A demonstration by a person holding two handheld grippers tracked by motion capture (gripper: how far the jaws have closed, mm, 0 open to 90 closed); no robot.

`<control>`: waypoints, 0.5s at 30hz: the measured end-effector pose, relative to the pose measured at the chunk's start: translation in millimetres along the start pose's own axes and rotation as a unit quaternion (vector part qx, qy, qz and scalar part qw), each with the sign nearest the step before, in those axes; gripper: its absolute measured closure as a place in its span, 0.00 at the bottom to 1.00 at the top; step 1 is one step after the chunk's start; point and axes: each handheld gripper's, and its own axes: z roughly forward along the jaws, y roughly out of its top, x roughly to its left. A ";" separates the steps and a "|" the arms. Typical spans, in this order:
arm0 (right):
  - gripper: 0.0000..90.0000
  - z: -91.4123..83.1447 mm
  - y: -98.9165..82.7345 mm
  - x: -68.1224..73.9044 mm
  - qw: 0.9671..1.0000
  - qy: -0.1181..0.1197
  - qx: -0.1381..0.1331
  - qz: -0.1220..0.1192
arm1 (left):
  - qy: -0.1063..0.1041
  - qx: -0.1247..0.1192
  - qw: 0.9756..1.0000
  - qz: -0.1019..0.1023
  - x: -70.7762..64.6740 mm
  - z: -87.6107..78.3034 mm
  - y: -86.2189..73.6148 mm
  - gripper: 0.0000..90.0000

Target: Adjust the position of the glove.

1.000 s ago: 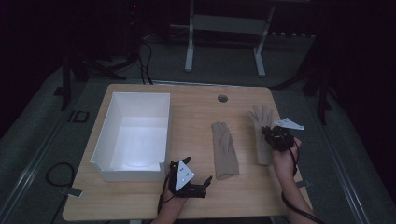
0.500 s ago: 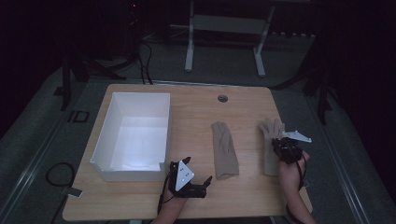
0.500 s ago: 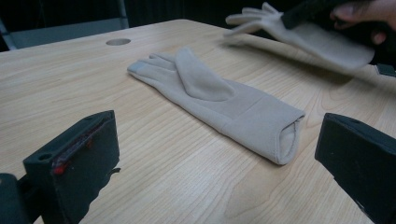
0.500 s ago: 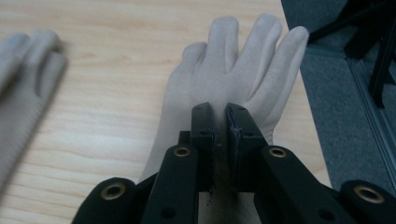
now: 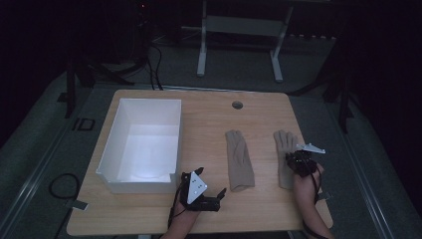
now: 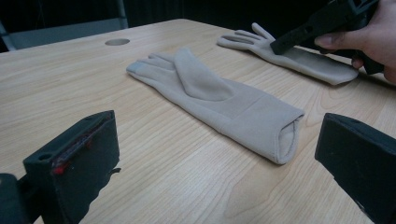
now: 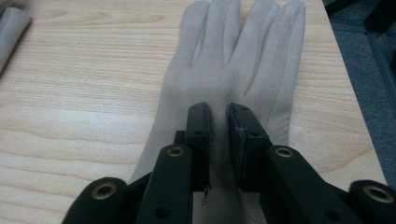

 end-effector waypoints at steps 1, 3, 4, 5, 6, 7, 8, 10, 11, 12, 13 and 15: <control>0.85 0.0 0.1 -0.4 1.000 0.001 0.000 -0.002 | 0.000 0.000 1.000 0.000 0.0 0.0 0.0 0.00; 0.79 -1.6 1.8 -0.9 1.000 0.005 0.003 -0.002 | 0.000 0.000 1.000 0.001 0.0 0.0 0.0 0.00; 0.77 -3.2 3.3 -1.2 1.000 0.005 0.002 -0.007 | 0.000 0.000 1.000 0.002 0.0 0.0 0.0 0.00; 0.74 -5.6 5.2 -1.9 1.000 0.004 -0.002 -0.014 | 0.000 0.000 1.000 0.002 0.0 0.0 0.0 0.00; 0.70 -8.1 7.7 -2.8 1.000 0.008 -0.006 -0.026 | 0.000 0.000 1.000 0.001 0.0 -0.1 0.0 0.00; 0.66 -10.4 10.5 -4.3 0.999 0.012 -0.010 -0.039 | 0.001 0.000 1.000 0.000 0.0 0.0 0.0 0.00; 0.63 -13.0 13.2 -6.9 0.998 0.027 -0.017 -0.049 | 0.001 0.000 1.000 -0.001 0.2 0.0 0.0 0.00; 0.61 -15.9 15.4 -10.0 0.997 0.042 -0.024 -0.061 | 0.000 0.000 1.000 -0.001 0.2 0.0 0.0 0.00; 0.60 -18.7 17.3 -13.0 0.995 0.050 -0.028 -0.076 | 0.000 0.000 1.000 -0.001 0.2 0.0 -0.1 0.00; 0.59 -22.4 19.7 -17.6 0.993 0.067 -0.031 -0.093 | 0.000 -0.001 1.000 -0.001 0.2 0.0 -0.1 0.00; 0.59 -23.9 20.7 -19.8 0.991 0.074 -0.030 -0.103 | 0.000 0.000 1.000 0.000 0.3 -0.1 0.0 0.00; 0.58 -25.8 23.1 -26.4 0.988 0.099 -0.023 -0.119 | 0.000 0.000 1.000 -0.002 0.3 0.0 0.0 0.00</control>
